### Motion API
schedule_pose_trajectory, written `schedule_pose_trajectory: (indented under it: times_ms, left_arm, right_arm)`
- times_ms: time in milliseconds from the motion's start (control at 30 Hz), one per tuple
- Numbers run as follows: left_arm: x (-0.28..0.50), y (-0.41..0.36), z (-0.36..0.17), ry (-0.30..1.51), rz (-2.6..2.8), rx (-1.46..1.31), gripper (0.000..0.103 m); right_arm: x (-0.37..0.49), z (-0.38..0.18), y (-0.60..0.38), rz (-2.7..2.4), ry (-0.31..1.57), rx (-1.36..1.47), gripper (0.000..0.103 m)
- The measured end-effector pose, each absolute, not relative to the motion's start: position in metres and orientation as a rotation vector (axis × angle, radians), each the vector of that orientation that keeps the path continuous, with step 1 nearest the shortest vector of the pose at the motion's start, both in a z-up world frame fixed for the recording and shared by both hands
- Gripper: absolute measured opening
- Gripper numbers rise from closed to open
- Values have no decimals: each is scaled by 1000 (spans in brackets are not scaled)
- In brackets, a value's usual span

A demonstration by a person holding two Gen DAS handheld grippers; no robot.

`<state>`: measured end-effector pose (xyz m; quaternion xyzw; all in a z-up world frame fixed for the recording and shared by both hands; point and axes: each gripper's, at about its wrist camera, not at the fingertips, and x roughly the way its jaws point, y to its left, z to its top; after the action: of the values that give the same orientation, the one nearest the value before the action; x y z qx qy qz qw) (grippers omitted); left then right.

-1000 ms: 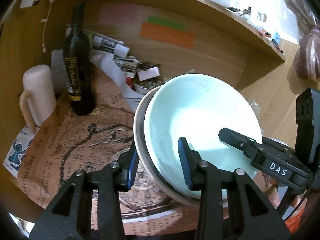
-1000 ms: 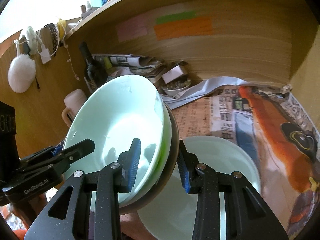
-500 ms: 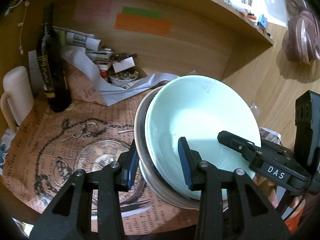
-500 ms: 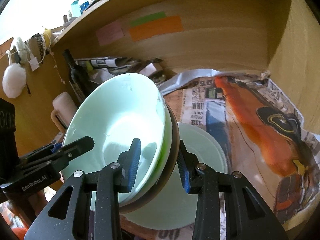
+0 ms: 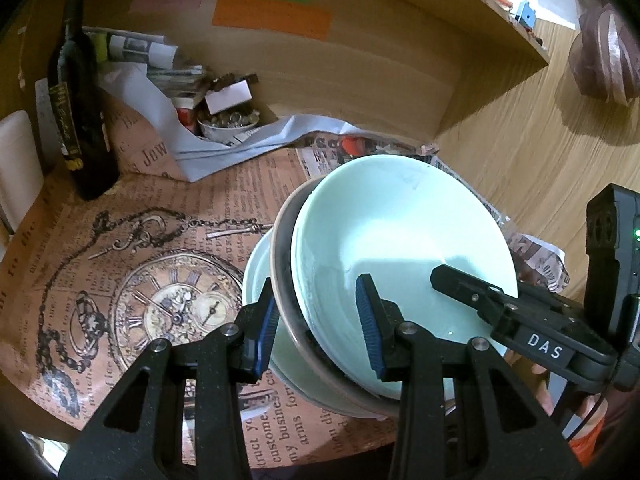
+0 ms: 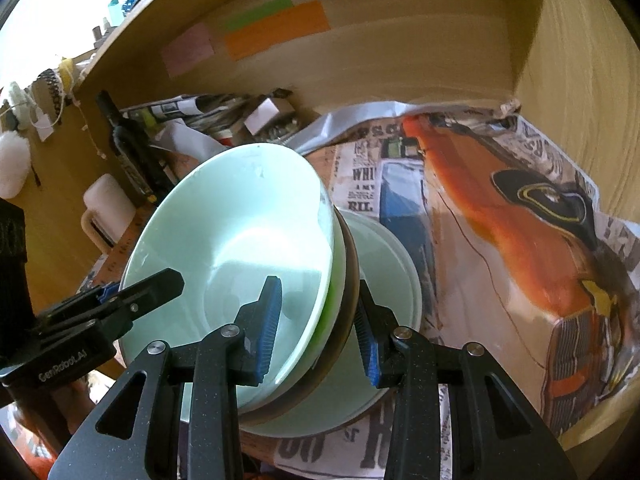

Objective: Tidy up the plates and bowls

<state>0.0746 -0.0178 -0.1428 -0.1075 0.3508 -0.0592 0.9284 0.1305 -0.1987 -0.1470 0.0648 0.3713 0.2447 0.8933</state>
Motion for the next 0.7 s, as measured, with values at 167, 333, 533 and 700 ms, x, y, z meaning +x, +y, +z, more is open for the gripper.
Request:
schedule_pose_trajectory:
  times_ms: [167, 333, 533, 700]
  left_arm:
    - [78, -16, -146, 729, -128, -222, 38]
    - [83, -14, -149, 736, -141, -227, 38]
    - [89, -9, -156, 758, -155, -238, 38]
    - [94, 0, -165, 780, -160, -268, 38]
  right_arm:
    - [133, -152, -201, 499, 789, 153, 33]
    - [135, -151, -201, 501, 791, 159, 33]
    - [139, -151, -202, 530, 790, 197, 37]
    - [134, -147, -195, 553, 755, 166, 44]
